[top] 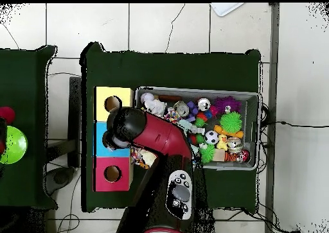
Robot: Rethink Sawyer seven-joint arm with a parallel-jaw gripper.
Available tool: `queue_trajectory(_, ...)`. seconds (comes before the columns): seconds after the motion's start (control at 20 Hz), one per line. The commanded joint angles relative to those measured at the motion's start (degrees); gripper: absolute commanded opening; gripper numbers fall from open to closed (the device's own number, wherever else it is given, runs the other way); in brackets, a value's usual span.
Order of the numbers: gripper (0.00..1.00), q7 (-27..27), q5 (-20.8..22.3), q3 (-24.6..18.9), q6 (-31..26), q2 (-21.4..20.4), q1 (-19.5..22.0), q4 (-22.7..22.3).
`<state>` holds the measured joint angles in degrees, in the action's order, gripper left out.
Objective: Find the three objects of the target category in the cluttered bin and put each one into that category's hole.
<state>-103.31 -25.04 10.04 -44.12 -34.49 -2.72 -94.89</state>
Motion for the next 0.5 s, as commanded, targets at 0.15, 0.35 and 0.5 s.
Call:
queue_trajectory(0.15,0.0,-7.6,0.4,-4.4,-3.0,0.1,1.7,-6.2)
queue_trajectory(0.35,0.0,-7.4,0.4,-4.3,-3.8,-1.1,1.7,-7.1)
queue_trajectory(0.5,0.0,-6.7,0.6,-4.7,-4.4,-1.6,1.8,-7.2)
